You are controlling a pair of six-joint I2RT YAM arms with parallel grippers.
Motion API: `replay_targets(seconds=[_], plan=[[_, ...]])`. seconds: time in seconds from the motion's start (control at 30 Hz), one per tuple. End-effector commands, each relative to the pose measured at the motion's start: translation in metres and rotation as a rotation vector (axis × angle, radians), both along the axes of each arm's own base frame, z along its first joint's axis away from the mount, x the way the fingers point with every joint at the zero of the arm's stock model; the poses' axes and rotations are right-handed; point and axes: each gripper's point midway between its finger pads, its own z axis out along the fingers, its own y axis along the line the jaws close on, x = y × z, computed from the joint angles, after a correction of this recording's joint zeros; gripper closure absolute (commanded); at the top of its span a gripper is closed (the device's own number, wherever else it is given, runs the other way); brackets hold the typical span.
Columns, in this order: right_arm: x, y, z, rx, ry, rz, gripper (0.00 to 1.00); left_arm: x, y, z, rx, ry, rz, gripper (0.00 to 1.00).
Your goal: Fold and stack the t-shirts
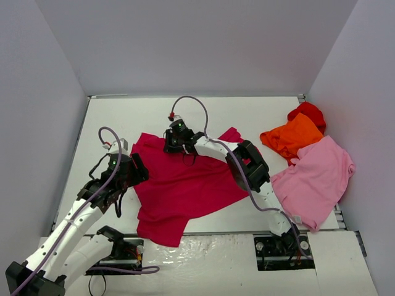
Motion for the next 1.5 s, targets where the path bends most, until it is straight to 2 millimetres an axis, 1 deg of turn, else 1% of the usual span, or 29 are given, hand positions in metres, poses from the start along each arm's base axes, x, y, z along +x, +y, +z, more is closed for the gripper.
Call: replay_targets(seconds=[0.0, 0.1, 0.2, 0.3, 0.37, 0.43, 0.5, 0.57, 0.6, 0.63, 0.7, 0.77, 0.8, 0.83, 0.87, 0.9, 0.97, 1.07, 1.1, 1.13, 1.17, 1.23, 1.3, 1.33, 1.37, 1.43, 1.47], plan=[[0.013, 0.019, 0.048, 0.09, -0.097, 0.002, 1.0, 0.011, -0.011, 0.015, -0.039, -0.049, -0.018, 0.47], [0.019, 0.023, 0.068, 0.121, -0.138, -0.001, 1.0, 0.012, -0.012, 0.01, -0.037, -0.041, -0.023, 0.46], [0.028, 0.028, 0.094, 0.181, -0.193, -0.009, 1.0, 0.013, -0.014, 0.006, -0.039, -0.037, -0.028, 0.46], [0.048, 0.026, 0.123, 0.293, -0.269, -0.056, 1.0, 0.013, -0.016, 0.002, -0.043, -0.027, -0.037, 0.47], [0.061, 0.019, 0.14, 0.35, -0.325, -0.106, 1.0, 0.013, -0.017, 0.0, -0.043, -0.019, -0.041, 0.47], [0.079, 0.011, 0.158, 0.419, -0.403, -0.156, 1.0, 0.014, -0.018, -0.002, -0.045, -0.017, -0.047, 0.46], [0.091, 0.004, 0.158, 0.431, -0.439, -0.199, 1.0, 0.013, -0.02, -0.005, -0.048, -0.01, -0.054, 0.46], [0.108, -0.013, 0.161, 0.426, -0.504, -0.31, 1.0, 0.014, -0.021, -0.007, -0.046, -0.007, -0.056, 0.47], [0.113, -0.02, 0.16, 0.421, -0.519, -0.343, 1.0, 0.013, -0.021, -0.008, -0.045, -0.003, -0.059, 0.46], [0.119, -0.027, 0.153, 0.425, -0.534, -0.377, 1.0, 0.013, -0.021, -0.008, -0.047, -0.002, -0.06, 0.46], [0.126, -0.029, 0.143, 0.438, -0.549, -0.395, 0.98, 0.013, -0.022, -0.009, -0.047, -0.001, -0.063, 0.47], [0.134, -0.033, 0.137, 0.435, -0.555, -0.43, 0.82, 0.013, -0.022, -0.011, -0.049, 0.003, -0.064, 0.47], [0.138, -0.038, 0.132, 0.428, -0.557, -0.463, 0.73, 0.013, -0.022, -0.012, -0.05, 0.004, -0.065, 0.47], [0.142, -0.044, 0.127, 0.42, -0.559, -0.495, 0.61, 0.013, -0.023, -0.012, -0.05, 0.007, -0.066, 0.47], [0.143, -0.048, 0.123, 0.423, -0.556, -0.517, 0.52, 0.013, -0.023, -0.012, -0.05, 0.008, -0.067, 0.47], [0.143, -0.049, 0.122, 0.425, -0.554, -0.522, 0.46, 0.013, -0.023, -0.012, -0.049, 0.009, -0.067, 0.46], [0.143, -0.054, 0.121, 0.417, -0.562, -0.538, 0.39, 0.012, -0.023, -0.013, -0.047, 0.012, -0.068, 0.47], [0.142, -0.061, 0.126, 0.396, -0.574, -0.554, 0.37, 0.012, -0.022, -0.015, -0.044, 0.015, -0.065, 0.46], [0.141, -0.06, 0.127, 0.363, -0.566, -0.54, 0.37, 0.012, -0.022, -0.015, -0.045, 0.015, -0.065, 0.46], [0.14, -0.059, 0.128, 0.327, -0.555, -0.523, 0.36, 0.013, -0.023, -0.014, -0.046, 0.014, -0.064, 0.46], [0.137, -0.053, 0.133, 0.306, -0.553, -0.492, 0.38, 0.013, -0.023, -0.014, -0.046, 0.014, -0.064, 0.46], [0.127, -0.035, 0.151, 0.292, -0.564, -0.406, 0.44, 0.014, -0.023, -0.014, -0.045, 0.014, -0.064, 0.46], [0.111, -0.02, 0.162, 0.262, -0.57, -0.333, 0.57, 0.015, -0.022, -0.013, -0.042, 0.013, -0.062, 0.47], [0.098, -0.008, 0.164, 0.257, -0.565, -0.291, 0.7, 0.015, -0.023, -0.012, -0.044, 0.012, -0.061, 0.46], [0.092, -0.004, 0.168, 0.246, -0.558, -0.274, 0.76, 0.015, -0.022, -0.012, -0.042, 0.013, -0.059, 0.46], [0.074, 0.012, 0.173, 0.255, -0.533, -0.211, 0.92, 0.015, -0.021, -0.01, -0.04, 0.007, -0.056, 0.46], [0.069, 0.019, 0.171, 0.264, -0.507, -0.186, 0.94, 0.014, -0.02, -0.009, -0.039, 0.006, -0.055, 0.46]])
